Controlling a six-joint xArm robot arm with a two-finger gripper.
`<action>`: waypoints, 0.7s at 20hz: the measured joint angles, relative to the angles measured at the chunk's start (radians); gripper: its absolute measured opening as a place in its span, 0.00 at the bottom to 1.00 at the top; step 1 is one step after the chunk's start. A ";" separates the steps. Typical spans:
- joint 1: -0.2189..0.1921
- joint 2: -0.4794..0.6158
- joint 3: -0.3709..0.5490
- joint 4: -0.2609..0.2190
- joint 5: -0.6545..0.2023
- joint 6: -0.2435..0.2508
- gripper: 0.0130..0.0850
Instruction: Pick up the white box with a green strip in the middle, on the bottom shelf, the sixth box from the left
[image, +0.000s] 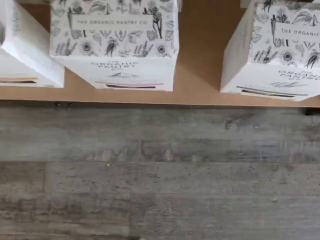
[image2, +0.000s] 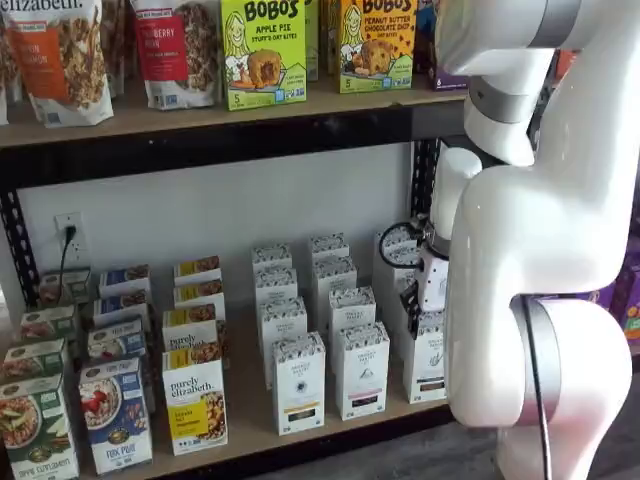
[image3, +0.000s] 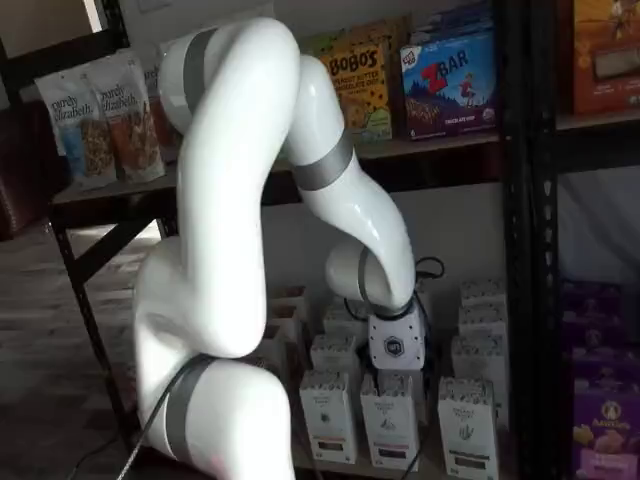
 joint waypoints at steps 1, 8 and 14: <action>-0.003 0.015 -0.011 0.004 -0.001 -0.007 1.00; -0.017 0.108 -0.089 0.010 -0.006 -0.027 1.00; -0.024 0.189 -0.175 0.076 -0.001 -0.098 1.00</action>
